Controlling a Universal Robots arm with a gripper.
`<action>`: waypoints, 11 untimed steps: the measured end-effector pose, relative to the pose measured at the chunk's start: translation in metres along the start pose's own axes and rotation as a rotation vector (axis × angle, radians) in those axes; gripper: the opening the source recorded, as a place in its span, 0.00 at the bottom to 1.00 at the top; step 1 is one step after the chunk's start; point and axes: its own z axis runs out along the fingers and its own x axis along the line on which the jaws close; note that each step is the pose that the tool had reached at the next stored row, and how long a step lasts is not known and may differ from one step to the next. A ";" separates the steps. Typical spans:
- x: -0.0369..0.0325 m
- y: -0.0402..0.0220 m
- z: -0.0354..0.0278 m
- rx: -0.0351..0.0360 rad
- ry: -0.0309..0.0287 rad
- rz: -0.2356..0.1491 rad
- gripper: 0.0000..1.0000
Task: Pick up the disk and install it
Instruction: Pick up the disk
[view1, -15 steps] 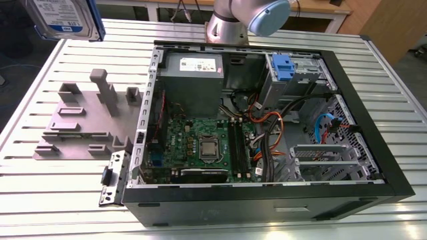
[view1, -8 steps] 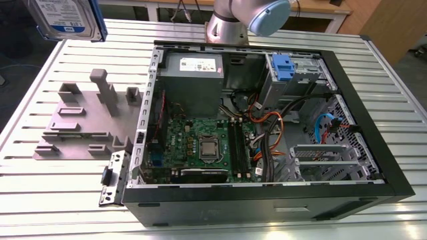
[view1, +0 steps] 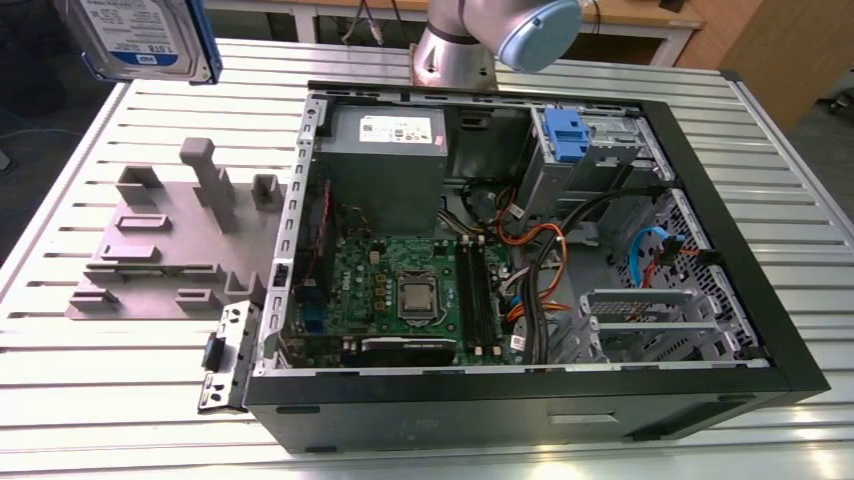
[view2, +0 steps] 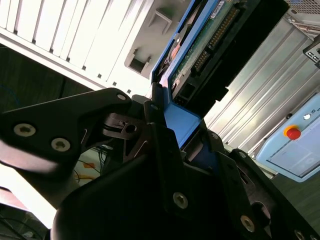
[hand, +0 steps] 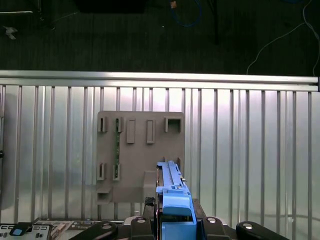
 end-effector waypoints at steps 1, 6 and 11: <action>0.0001 -0.0011 0.0000 0.0000 0.0000 0.000 0.36; 0.0019 -0.0040 0.0000 -0.0001 0.0001 0.000 0.36; 0.0085 -0.0045 -0.0002 -0.0001 0.0002 0.000 0.36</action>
